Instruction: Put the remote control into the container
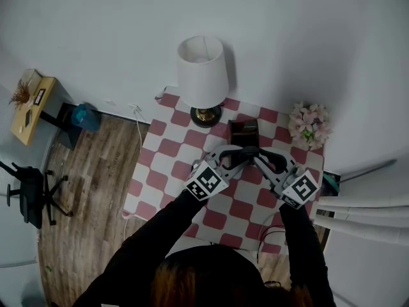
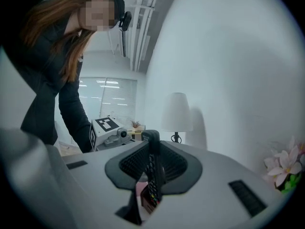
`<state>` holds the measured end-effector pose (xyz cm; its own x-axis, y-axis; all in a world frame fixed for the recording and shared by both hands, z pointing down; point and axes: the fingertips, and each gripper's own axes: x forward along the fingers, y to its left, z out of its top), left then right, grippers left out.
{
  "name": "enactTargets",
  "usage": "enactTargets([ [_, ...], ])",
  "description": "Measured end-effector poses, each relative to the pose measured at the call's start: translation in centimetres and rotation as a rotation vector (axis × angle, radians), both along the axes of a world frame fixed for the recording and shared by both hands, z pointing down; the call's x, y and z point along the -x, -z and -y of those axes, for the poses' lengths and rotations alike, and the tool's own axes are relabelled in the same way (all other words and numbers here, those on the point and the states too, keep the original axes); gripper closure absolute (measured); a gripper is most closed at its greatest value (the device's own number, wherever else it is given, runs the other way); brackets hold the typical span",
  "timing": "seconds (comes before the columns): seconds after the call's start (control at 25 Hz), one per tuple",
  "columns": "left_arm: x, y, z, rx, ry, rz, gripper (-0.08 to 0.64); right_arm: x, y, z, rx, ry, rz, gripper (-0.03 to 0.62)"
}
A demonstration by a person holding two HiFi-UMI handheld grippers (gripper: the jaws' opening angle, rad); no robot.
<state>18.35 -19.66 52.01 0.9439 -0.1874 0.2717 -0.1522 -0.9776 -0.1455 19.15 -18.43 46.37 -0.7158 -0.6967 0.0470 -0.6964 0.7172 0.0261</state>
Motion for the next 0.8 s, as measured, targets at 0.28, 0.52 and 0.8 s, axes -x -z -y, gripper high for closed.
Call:
enactTargets([
  [0.28, 0.1, -0.6, -0.5, -0.051, 0.049, 0.037, 0.448, 0.1, -1.1, -0.7, 0.013, -0.014, -0.053, 0.518],
  [0.52, 0.7, -0.9, -0.5, -0.042, 0.079, 0.036, 0.448, 0.3, -3.2, -0.6, 0.060, -0.027, -0.077, 0.518],
  [0.8, 1.6, 0.1, -0.2, -0.030, 0.105, -0.001, 0.448, -0.2, -3.3, -0.4, 0.071, -0.056, -0.023, 0.517],
])
